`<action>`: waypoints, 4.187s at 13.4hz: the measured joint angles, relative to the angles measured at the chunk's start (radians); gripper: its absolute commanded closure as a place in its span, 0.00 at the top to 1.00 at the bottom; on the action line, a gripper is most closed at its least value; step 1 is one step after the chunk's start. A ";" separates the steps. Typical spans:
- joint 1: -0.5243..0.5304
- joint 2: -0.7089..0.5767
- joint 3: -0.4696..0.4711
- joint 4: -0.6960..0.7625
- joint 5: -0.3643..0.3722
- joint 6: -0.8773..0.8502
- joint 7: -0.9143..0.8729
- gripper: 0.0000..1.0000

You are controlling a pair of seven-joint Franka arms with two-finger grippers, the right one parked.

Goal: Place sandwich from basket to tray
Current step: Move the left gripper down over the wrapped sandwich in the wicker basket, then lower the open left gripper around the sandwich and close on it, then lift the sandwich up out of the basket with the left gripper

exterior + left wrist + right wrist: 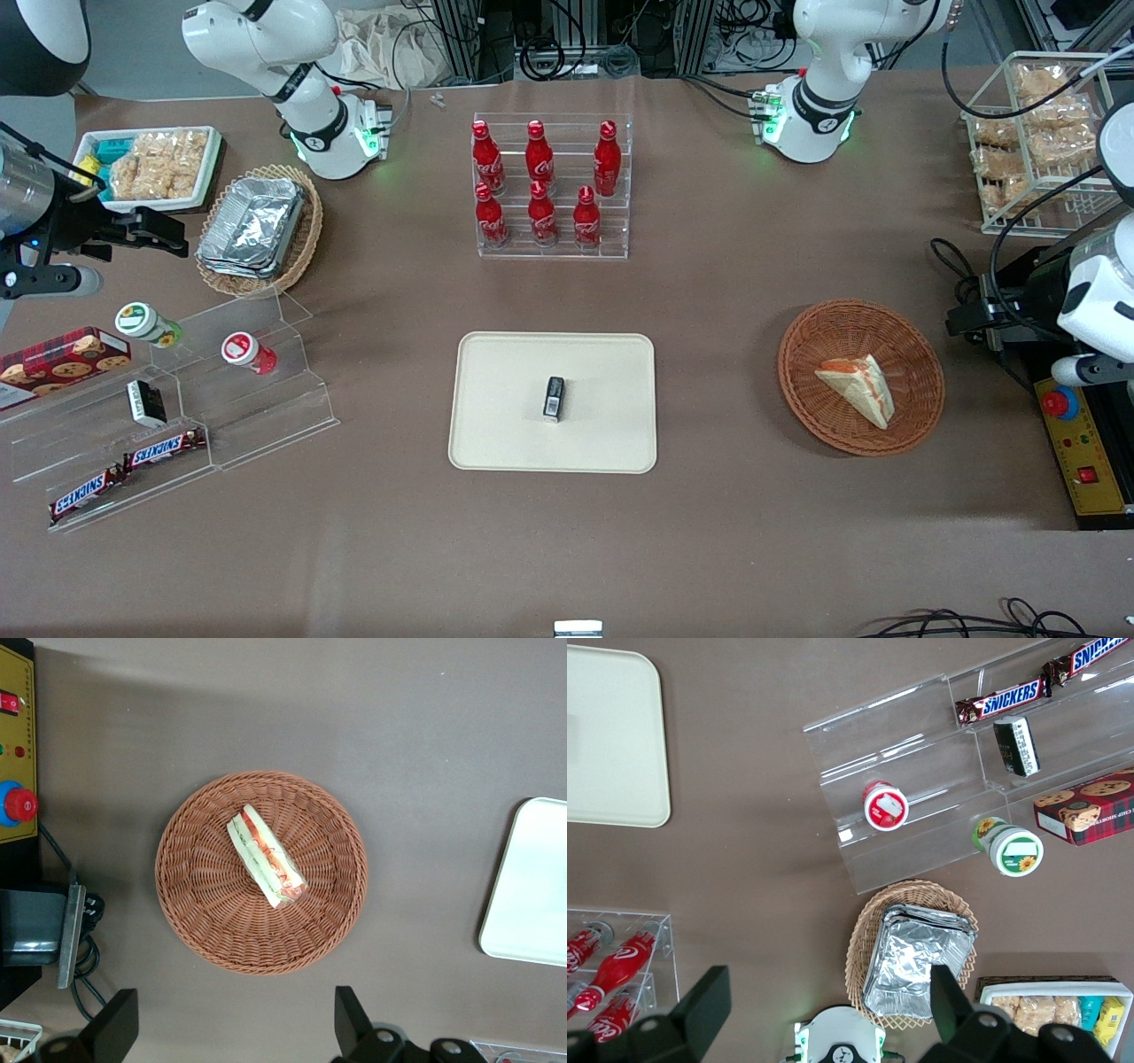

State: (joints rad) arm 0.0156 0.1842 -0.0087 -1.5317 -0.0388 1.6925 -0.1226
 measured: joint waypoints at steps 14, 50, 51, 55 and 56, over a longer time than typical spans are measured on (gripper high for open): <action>-0.002 0.093 -0.010 -0.106 -0.006 0.027 -0.054 0.99; -0.013 0.044 -0.042 -0.222 -0.009 0.233 -0.548 0.00; -0.015 0.037 -0.053 -0.156 -0.009 0.146 -0.544 0.00; -0.021 0.036 -0.093 0.013 -0.009 -0.070 -0.377 0.00; -0.021 0.036 -0.109 0.023 -0.009 -0.092 -0.309 0.00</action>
State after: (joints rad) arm -0.0057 0.2201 -0.1175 -1.5086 -0.0474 1.6005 -0.4320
